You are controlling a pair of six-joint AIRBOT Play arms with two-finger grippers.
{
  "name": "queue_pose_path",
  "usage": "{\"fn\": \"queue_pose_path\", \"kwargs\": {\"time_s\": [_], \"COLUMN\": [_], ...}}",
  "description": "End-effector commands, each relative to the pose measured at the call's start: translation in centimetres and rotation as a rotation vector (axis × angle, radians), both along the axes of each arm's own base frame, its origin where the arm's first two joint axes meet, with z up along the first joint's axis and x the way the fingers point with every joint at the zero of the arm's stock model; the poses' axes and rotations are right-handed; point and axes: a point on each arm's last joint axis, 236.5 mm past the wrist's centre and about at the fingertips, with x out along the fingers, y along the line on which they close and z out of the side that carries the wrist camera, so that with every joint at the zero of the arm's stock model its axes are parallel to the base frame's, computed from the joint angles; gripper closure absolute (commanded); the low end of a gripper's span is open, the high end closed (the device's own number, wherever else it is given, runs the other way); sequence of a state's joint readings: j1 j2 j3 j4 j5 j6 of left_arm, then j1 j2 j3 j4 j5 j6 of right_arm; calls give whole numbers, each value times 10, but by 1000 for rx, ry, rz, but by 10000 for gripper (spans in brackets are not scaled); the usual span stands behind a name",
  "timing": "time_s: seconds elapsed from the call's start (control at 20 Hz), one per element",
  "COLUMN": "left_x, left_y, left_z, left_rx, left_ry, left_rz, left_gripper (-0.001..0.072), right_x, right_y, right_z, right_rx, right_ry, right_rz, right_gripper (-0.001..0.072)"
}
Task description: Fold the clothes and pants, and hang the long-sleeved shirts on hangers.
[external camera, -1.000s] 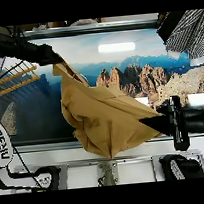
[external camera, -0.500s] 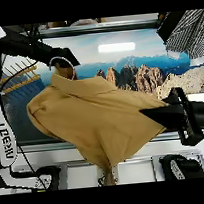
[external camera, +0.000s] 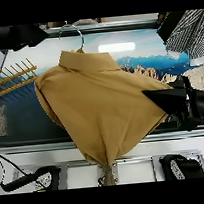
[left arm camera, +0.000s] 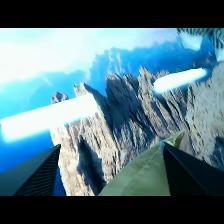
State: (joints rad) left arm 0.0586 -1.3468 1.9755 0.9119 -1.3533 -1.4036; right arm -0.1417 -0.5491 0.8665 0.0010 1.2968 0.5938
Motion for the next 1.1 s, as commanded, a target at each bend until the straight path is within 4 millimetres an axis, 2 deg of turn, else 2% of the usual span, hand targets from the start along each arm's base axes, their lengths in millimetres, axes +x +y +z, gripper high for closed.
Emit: {"fn": "queue_pose_path", "kwargs": {"time_s": [0.0,0.15,0.25,0.3,0.35,0.4,0.45,0.5,0.65,0.8,0.95,1.05], "left_x": [2,-2,-10,-14,-17,-19,-21,-22,-27,-33,-36,-38], "left_y": [37,63,66,63,57,50,43,35,10,-9,-19,-24], "left_z": [20,26,23,19,17,15,15,15,15,15,15,14], "left_rx": [-13,-28,-19,-13,-9,-3,-3,-2,10,12,12,12], "left_ry": [-57,-54,-26,-9,2,12,12,11,1,1,1,2], "left_rz": [106,179,177,163,145,125,108,87,19,-28,-56,-67], "left_gripper": [20,20,20,26,150,359,534,692,689,689,689,689], "right_x": [27,61,88,100,108,113,114,111,84,35,-12,-30], "right_y": [-15,-41,-74,-97,-120,-148,-175,-206,-288,-353,-399,-419], "right_z": [10,12,14,19,27,40,52,64,89,117,130,130], "right_rx": [39,-6,-88,-129,-149,-147,-151,-167,-255,-251,-265,-284], "right_ry": [-11,-79,-133,-165,-195,-228,-264,-305,-406,-492,-533,-530], "right_rz": [-132,-328,-516,-626,-726,-841,-954,-1083,-1427,-1742,-1983,-2079], "right_gripper": [705,705,705,705,705,704,705,705,705,705,705,705]}}
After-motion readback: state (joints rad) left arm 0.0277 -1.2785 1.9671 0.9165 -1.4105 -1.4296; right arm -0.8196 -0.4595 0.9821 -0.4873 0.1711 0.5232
